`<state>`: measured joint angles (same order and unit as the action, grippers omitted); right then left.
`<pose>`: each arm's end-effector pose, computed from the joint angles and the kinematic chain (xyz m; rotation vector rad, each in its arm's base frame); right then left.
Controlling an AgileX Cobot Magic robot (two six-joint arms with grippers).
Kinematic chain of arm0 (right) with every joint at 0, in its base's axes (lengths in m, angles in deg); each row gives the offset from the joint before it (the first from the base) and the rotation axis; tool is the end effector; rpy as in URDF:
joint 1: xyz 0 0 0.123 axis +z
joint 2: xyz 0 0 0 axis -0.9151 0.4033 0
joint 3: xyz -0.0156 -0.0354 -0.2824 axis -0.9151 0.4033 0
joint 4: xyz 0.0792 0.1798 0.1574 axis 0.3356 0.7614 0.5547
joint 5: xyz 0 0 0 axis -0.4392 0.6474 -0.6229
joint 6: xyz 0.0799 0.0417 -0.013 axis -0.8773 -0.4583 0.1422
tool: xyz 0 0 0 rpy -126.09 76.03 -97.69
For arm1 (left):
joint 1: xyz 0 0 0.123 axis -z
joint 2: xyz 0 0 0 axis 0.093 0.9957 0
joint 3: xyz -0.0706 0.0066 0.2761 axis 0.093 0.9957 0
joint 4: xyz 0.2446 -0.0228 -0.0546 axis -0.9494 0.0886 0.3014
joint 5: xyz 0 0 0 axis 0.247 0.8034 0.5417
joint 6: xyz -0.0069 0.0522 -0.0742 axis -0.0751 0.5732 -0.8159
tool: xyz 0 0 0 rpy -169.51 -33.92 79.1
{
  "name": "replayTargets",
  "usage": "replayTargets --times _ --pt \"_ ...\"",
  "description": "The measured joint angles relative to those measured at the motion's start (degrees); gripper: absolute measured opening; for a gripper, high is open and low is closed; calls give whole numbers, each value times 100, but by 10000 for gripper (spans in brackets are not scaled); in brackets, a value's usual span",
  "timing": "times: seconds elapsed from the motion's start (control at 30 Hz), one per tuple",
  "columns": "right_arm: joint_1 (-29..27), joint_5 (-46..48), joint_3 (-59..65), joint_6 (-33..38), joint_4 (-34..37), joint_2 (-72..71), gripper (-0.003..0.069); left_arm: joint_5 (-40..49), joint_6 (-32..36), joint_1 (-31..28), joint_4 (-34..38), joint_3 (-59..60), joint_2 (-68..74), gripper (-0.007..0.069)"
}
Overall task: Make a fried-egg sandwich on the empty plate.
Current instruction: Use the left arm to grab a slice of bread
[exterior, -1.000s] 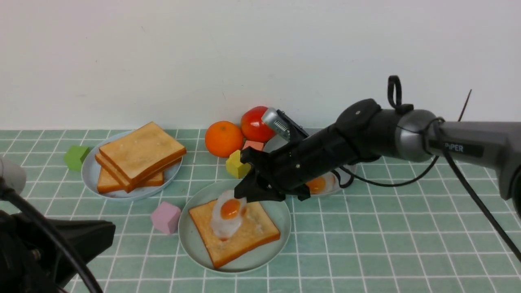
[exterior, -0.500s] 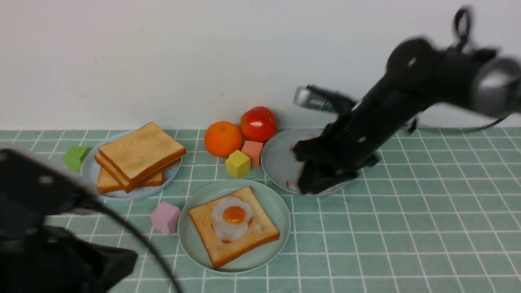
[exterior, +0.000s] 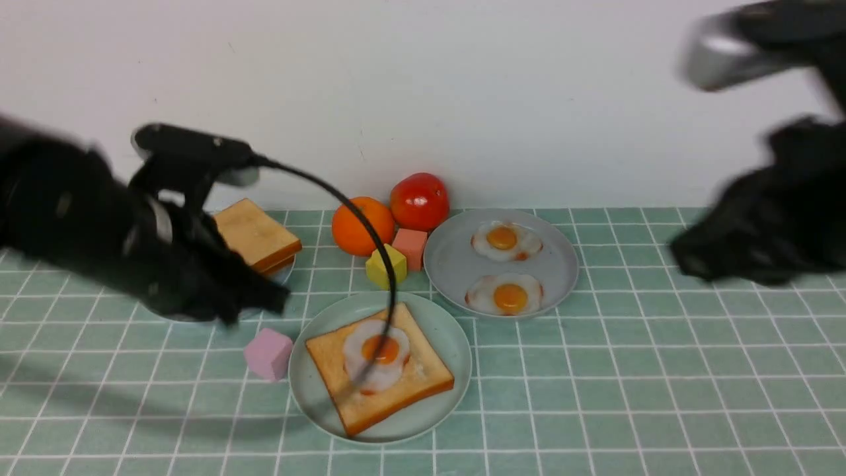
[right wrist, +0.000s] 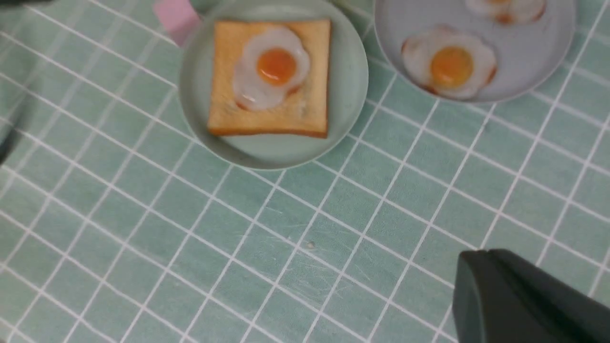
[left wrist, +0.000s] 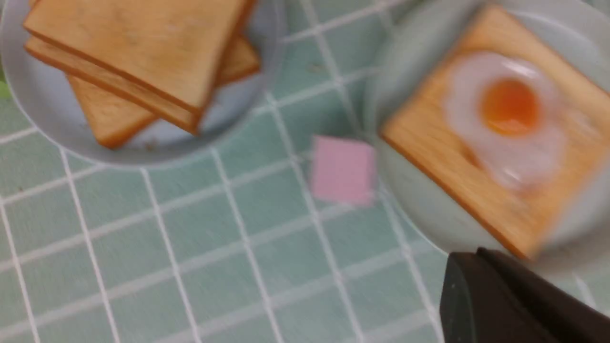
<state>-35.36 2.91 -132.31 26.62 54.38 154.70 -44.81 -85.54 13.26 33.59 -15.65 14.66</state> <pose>0.1827 0.1185 0.3990 -0.6017 2.3493 0.3878 0.2851 -0.0948 0.2835 0.4036 2.4957 -0.1164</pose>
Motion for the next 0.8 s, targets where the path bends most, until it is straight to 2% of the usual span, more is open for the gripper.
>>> replayTargets --times 0.1,0.23,0.3,0.33,0.37,0.47,0.53,0.67,0.8 --pt "0 -94 396 -18 -39 -655 1 -212 924 -586 355 -567 869 -11" --pt "0 -91 614 -24 -51 -1046 3 -299 1455 -799 278 -1099 1569 39" --pt "0 -44 685 -29 -70 -1167 3 -388 1724 -841 -2 -1470 2034 136" --pt "0 -41 691 -29 -79 -1166 3 -396 1731 -841 -30 -1493 2034 136" --pt "0 0 713 -29 -111 -1174 6 -455 1780 -841 -253 -1626 2251 205" --pt "0 73 788 -41 -143 -1163 10 -606 1809 -841 -635 -1778 2622 335" --pt "0 62 883 -45 -136 -1163 11 -648 1806 -841 -749 -1793 2800 377" --pt "0 -41 1113 -45 16 -1163 11 -713 1810 -841 -878 -1793 3085 408" --pt "0 -129 1270 -47 195 -1163 12 -838 1766 -841 -930 -1832 3131 388"
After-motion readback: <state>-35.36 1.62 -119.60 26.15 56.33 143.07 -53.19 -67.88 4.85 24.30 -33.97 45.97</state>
